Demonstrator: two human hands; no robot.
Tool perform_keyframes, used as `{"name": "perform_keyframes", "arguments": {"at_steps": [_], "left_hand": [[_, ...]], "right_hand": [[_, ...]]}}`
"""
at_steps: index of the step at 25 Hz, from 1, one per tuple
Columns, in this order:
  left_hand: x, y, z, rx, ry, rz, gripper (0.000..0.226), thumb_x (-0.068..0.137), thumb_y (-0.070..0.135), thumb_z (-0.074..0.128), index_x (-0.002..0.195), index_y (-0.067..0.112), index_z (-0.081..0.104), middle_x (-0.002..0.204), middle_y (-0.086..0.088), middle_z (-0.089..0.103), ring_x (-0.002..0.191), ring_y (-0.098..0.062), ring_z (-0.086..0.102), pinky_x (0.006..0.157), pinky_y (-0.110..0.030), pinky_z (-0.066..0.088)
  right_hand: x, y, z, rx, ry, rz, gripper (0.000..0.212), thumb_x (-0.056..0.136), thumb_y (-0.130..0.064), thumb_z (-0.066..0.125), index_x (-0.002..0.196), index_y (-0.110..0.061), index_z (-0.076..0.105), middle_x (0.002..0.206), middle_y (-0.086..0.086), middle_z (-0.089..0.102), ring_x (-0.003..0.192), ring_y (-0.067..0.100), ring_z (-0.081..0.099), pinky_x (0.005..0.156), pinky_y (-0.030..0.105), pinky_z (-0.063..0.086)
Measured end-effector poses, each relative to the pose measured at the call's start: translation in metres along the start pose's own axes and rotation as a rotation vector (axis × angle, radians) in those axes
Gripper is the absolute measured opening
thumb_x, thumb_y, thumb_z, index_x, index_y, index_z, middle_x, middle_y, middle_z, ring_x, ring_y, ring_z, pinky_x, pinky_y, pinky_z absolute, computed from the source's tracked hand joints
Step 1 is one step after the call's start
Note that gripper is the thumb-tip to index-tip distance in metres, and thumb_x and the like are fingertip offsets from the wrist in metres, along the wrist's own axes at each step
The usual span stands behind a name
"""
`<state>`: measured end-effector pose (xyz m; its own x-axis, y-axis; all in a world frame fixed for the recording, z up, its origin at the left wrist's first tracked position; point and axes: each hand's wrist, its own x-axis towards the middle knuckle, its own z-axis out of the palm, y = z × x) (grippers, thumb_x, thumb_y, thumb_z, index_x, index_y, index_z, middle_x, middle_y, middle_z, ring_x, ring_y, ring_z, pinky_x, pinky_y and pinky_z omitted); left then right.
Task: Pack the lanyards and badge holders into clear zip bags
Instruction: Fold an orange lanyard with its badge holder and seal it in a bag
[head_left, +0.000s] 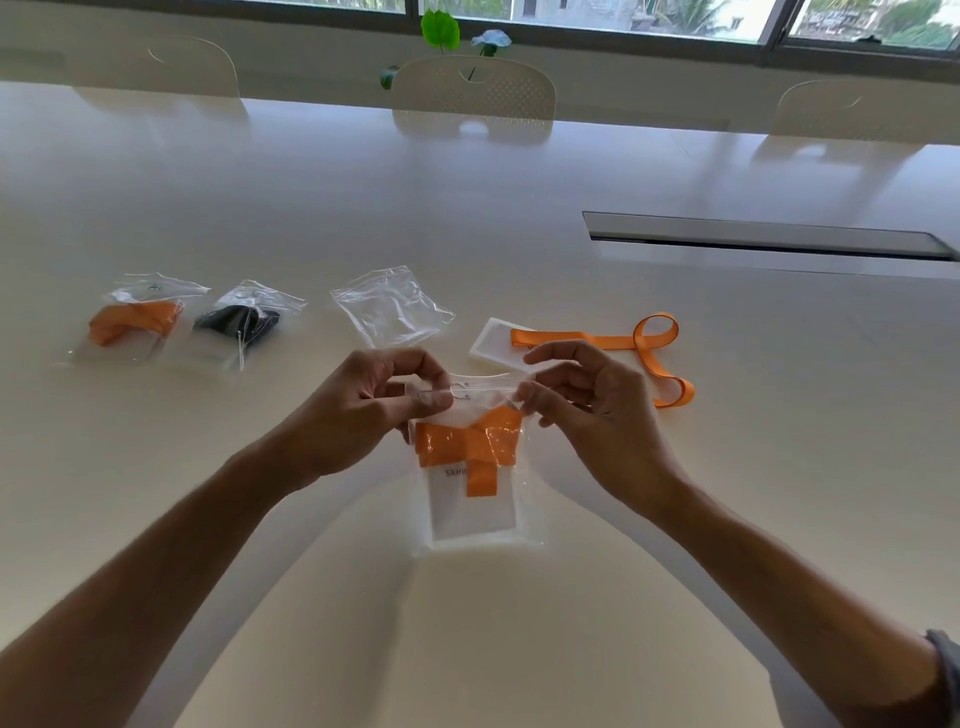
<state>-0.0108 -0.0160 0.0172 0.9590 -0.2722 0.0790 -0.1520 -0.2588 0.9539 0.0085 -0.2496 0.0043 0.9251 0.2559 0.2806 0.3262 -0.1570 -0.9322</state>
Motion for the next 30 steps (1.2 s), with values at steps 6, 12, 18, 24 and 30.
{"name": "perform_keyframes", "arguments": {"at_steps": [6,12,18,24,30], "left_hand": [[-0.0013,0.0042,0.0023,-0.047,0.079,0.074,0.008,0.084,0.018,0.070,0.077,0.022,0.069,0.073,0.005,0.067,0.065,-0.008,0.064,0.057,-0.018,0.048],[-0.0013,0.0063,0.0017,-0.061,0.121,0.130,0.007,0.088,0.006,0.064,0.082,0.008,0.067,0.080,-0.009,0.067,0.066,-0.014,0.065,0.055,-0.024,0.052],[-0.0020,0.0045,0.0005,0.045,0.174,0.168,0.008,0.088,0.012,0.064,0.082,0.015,0.067,0.081,-0.010,0.067,0.068,-0.015,0.065,0.059,-0.026,0.053],[-0.0017,0.0047,0.0013,0.108,0.171,0.189,0.011,0.090,0.007,0.063,0.084,0.014,0.067,0.079,-0.002,0.067,0.068,-0.015,0.066,0.059,-0.025,0.053],[-0.0026,0.0054,0.0020,0.095,0.161,0.194,0.009,0.090,0.009,0.064,0.084,0.015,0.066,0.078,-0.002,0.067,0.065,-0.017,0.066,0.060,-0.028,0.054]], "right_hand": [[0.0028,-0.0041,-0.0059,-0.001,-0.048,0.013,0.007,0.088,-0.017,0.067,0.083,-0.017,0.073,0.078,0.005,0.074,0.073,0.021,0.070,0.066,0.032,0.056],[0.0020,-0.0066,-0.0073,0.031,-0.007,0.004,0.011,0.091,-0.014,0.063,0.083,-0.010,0.070,0.076,0.008,0.071,0.070,0.016,0.067,0.064,0.031,0.054],[0.0033,-0.0069,-0.0098,0.056,-0.016,0.093,0.013,0.090,-0.017,0.064,0.082,-0.011,0.074,0.077,0.005,0.074,0.071,0.016,0.071,0.064,0.025,0.057],[0.0032,-0.0080,-0.0099,0.060,-0.012,0.102,0.012,0.089,-0.018,0.065,0.081,-0.016,0.074,0.077,0.002,0.075,0.071,0.016,0.072,0.063,0.023,0.057],[0.0020,-0.0098,-0.0087,0.033,0.012,0.077,0.012,0.088,-0.013,0.066,0.079,-0.014,0.073,0.074,0.003,0.074,0.069,0.013,0.070,0.061,0.023,0.055]]}}
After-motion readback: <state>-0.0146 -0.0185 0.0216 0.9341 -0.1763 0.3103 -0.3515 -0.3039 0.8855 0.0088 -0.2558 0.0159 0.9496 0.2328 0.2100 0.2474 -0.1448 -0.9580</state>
